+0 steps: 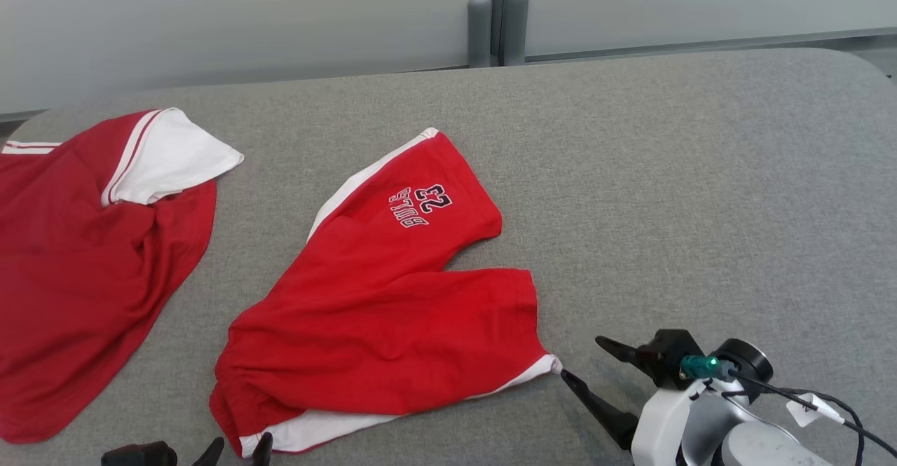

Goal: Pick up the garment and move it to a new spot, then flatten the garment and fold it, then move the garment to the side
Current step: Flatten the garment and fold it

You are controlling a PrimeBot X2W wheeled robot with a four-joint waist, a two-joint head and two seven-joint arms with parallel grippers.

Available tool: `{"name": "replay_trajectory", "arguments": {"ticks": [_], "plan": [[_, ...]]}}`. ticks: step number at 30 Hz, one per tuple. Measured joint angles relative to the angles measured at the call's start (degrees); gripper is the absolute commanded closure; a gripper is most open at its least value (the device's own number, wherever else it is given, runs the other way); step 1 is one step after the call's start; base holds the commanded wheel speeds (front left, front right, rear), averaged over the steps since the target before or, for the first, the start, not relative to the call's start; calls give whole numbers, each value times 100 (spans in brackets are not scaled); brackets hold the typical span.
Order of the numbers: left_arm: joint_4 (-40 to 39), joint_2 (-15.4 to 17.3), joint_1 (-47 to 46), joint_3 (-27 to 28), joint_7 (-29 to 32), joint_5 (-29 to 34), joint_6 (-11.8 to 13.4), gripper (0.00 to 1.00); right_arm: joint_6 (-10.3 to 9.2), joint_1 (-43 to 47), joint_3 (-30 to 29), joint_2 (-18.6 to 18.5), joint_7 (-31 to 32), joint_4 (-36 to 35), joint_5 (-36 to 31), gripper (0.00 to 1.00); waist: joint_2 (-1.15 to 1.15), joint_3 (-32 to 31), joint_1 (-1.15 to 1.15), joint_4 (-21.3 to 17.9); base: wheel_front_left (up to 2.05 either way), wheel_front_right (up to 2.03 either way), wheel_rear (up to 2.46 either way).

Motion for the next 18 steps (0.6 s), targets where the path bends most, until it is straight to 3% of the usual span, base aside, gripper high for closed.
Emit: {"name": "replay_trajectory", "arguments": {"ticks": [9,16,18], "plan": [[-219,58,-12,69,430,-64,293,0,0,-550,643,-153,285,94,598,0,0,303,0,73,0,0,0],[-36,93,-141,79,426,-81,301,0,0,-800,939,-97,174,321,730,0,0,423,0,87,0,0,0],[71,92,-196,82,428,-107,301,0,0,-894,1087,-79,174,414,751,4,0,435,0,83,0,0,0]]}}
